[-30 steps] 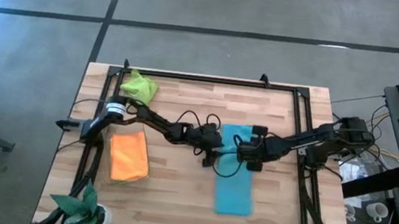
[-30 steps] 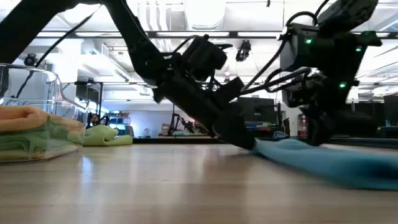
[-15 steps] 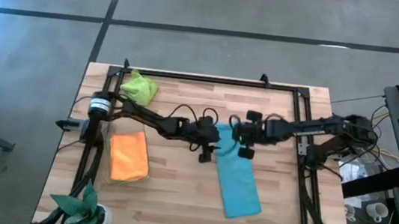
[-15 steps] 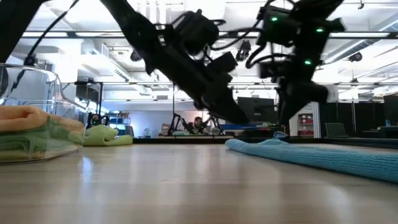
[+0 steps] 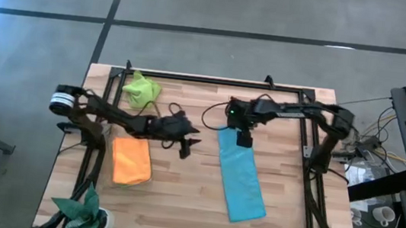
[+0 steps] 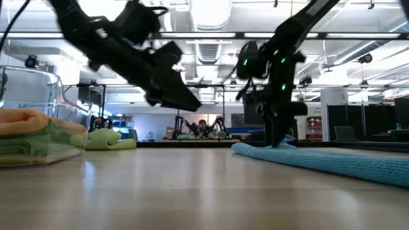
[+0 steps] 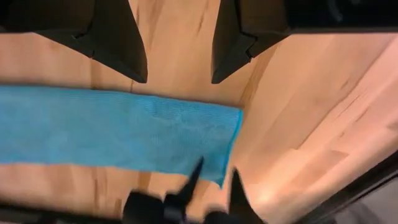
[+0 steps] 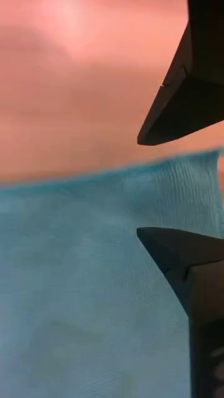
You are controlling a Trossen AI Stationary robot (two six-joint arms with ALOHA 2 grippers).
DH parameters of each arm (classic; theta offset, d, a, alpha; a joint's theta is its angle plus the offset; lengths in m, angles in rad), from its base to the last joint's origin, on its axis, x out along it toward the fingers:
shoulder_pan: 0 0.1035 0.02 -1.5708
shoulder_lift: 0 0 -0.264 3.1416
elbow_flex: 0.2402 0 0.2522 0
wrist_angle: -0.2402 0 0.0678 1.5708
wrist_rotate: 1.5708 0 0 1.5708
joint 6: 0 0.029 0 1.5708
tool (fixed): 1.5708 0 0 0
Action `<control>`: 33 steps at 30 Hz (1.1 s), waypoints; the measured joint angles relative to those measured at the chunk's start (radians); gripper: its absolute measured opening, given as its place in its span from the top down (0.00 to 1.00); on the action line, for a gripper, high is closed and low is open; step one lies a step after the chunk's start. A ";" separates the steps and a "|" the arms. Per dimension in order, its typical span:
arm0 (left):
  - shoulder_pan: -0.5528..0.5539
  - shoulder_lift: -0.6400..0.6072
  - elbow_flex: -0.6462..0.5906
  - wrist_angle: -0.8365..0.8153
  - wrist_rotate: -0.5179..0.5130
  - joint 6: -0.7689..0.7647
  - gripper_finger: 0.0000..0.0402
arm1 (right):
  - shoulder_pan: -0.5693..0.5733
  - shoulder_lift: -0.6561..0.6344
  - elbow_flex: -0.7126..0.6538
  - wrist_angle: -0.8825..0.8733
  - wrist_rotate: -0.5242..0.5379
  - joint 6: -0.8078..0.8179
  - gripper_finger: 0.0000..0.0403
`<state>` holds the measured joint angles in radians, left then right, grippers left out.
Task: Fold microfiber towels
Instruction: Fold the blue microfiber towel on the table
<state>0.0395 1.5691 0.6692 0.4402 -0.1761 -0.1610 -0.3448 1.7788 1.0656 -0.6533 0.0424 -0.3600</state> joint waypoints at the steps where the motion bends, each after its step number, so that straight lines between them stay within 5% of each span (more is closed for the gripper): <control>1: 0.000 -0.012 -0.031 0.037 -0.001 -0.020 0.59 | -0.006 0.036 0.026 -0.033 -0.015 -0.008 0.44; 14: 0.000 -0.001 -0.094 0.135 -0.024 -0.094 0.59 | -0.017 0.226 0.209 -0.174 -0.035 -0.037 0.54; 25: 0.002 0.132 -0.060 0.186 -0.117 -0.175 0.57 | 0.027 0.143 0.168 -0.135 0.000 -0.005 0.95; 33: 0.010 0.189 0.005 0.189 -0.117 -0.174 0.44 | 0.066 -0.020 0.145 -0.103 0.108 -0.006 0.97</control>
<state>0.0499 1.7585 0.6743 0.6294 -0.2932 -0.3350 -0.2790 1.7586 1.2110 -0.7560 0.1505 -0.3658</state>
